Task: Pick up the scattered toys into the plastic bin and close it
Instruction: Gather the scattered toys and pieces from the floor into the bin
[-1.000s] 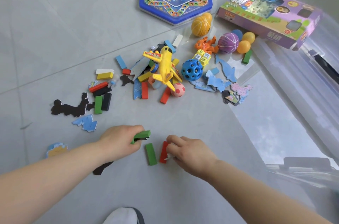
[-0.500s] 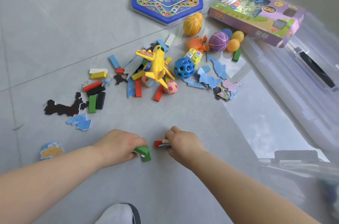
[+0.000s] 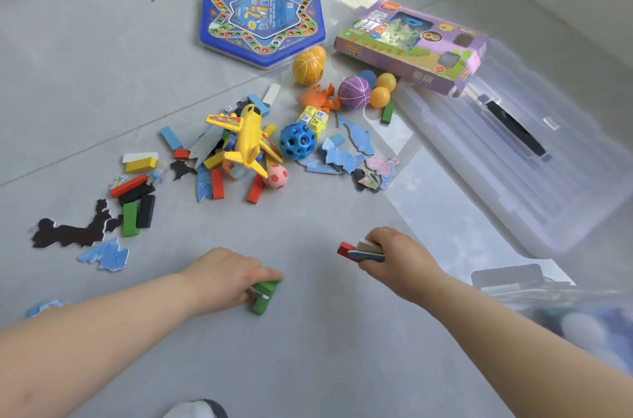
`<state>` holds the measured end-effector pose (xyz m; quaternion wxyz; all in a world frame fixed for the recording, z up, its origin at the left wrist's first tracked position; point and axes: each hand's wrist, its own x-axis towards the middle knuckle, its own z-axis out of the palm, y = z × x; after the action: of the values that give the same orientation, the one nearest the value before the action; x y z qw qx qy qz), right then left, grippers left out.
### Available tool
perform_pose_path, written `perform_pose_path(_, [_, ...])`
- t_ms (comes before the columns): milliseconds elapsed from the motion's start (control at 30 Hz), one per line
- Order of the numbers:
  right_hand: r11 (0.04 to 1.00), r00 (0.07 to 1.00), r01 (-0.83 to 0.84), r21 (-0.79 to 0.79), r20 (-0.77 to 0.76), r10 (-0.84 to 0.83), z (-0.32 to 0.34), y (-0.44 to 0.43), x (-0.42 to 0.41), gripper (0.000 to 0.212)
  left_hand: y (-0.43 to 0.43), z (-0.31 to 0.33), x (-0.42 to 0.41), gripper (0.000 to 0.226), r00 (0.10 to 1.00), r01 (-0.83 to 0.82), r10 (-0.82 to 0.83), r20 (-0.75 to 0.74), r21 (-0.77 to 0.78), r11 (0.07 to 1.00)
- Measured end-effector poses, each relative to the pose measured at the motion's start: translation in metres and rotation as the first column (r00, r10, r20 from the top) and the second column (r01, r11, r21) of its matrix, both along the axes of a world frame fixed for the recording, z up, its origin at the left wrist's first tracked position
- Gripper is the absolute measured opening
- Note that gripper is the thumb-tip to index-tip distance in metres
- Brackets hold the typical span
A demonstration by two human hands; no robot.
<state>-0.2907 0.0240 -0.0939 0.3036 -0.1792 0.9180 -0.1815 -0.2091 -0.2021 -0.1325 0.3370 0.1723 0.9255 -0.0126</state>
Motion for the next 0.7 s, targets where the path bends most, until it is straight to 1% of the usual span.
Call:
perform_pose_path(67, [0.989, 0.989, 0.133, -0.066, 0.066, -0.129, 0.023, 0.014, -0.007, 0.013, 0.008, -0.001, -0.012, 0.039, 0.994, 0.11, -0.11, -0.027, -0.008, 0.994])
perform_pose_path(100, [0.975, 0.978, 0.197, -0.105, 0.091, -0.188, 0.036, 0.021, -0.011, 0.015, 0.014, 0.001, -0.016, 0.034, 0.986, 0.164, -0.164, -0.01, -0.011, 0.986])
perform_pose_path(167, [0.951, 0.963, 0.267, -0.155, 0.074, -0.259, 0.066, 0.038, -0.017, 0.022, 0.026, 0.005, -0.023, 0.031, 0.966, 0.256, -0.254, 0.046, -0.055, 0.965])
perform_pose_path(200, [0.939, 0.955, 0.296, -0.174, 0.048, -0.292, 0.082, 0.048, -0.019, 0.025, 0.032, 0.007, -0.026, 0.03, 0.962, 0.269, -0.265, 0.059, -0.068, 0.961])
perform_pose_path(233, [0.926, 0.945, 0.323, -0.195, 0.016, -0.326, 0.096, 0.058, -0.02, 0.027, 0.038, 0.011, -0.028, 0.03, 0.967, 0.253, -0.251, 0.048, -0.05, 0.966])
perform_pose_path(300, [0.9, 0.919, 0.373, -0.224, -0.047, -0.392, 0.125, 0.083, -0.018, 0.026, 0.051, 0.021, -0.034, 0.034, 0.994, 0.108, -0.106, -0.031, 0.093, 0.99])
perform_pose_path(333, [0.889, 0.903, 0.397, -0.228, -0.078, -0.423, 0.138, 0.096, -0.015, 0.026, 0.06, 0.029, -0.04, 0.044, 0.996, 0.053, -0.039, -0.082, 0.18, 0.982])
perform_pose_path(400, [0.86, 0.853, 0.458, -0.224, -0.162, -0.497, 0.164, 0.127, -0.006, 0.027, 0.086, 0.051, -0.058, 0.068, 0.982, 0.016, 0.048, -0.185, 0.331, 0.943])
perform_pose_path(433, [0.839, 0.813, 0.495, -0.226, -0.22, -0.539, 0.175, 0.144, -0.001, 0.027, 0.101, 0.066, -0.068, 0.072, 0.97, 0.008, 0.093, -0.227, 0.408, 0.913])
perform_pose_path(467, [0.809, 0.759, 0.542, -0.229, -0.279, -0.588, 0.184, 0.161, 0.005, 0.027, 0.117, 0.081, -0.077, 0.072, 0.955, 0.014, 0.131, -0.267, 0.481, 0.877])
perform_pose_path(533, [0.713, 0.623, 0.655, -0.251, -0.353, -0.698, 0.193, 0.199, 0.02, 0.024, 0.154, 0.108, -0.093, 0.064, 0.919, 0.1, 0.149, -0.365, 0.58, 0.809])
perform_pose_path(567, [0.643, 0.545, 0.718, -0.267, -0.361, -0.757, 0.192, 0.217, 0.029, 0.023, 0.175, 0.121, -0.1, 0.055, 0.895, 0.168, 0.142, -0.422, 0.615, 0.77])
perform_pose_path(600, [0.554, 0.457, 0.782, -0.285, -0.342, -0.821, 0.188, 0.234, 0.037, 0.02, 0.197, 0.133, -0.107, 0.045, 0.877, 0.23, 0.135, -0.461, 0.649, 0.725])
perform_pose_path(633, [0.457, 0.369, 0.837, -0.302, -0.307, -0.878, 0.18, 0.249, 0.045, 0.016, 0.219, 0.143, -0.113, 0.037, 0.865, 0.283, 0.119, -0.488, 0.67, 0.686])
perform_pose_path(667, [0.371, 0.295, 0.88, -0.295, -0.272, -0.916, 0.168, 0.263, 0.052, 0.012, 0.241, 0.153, -0.117, 0.034, 0.847, 0.334, 0.1, -0.523, 0.668, 0.665])
perform_pose_path(700, [0.318, 0.257, 0.914, -0.254, -0.246, -0.935, 0.155, 0.275, 0.058, 0.01, 0.263, 0.162, -0.12, 0.032, 0.822, 0.386, 0.08, -0.564, 0.654, 0.65])
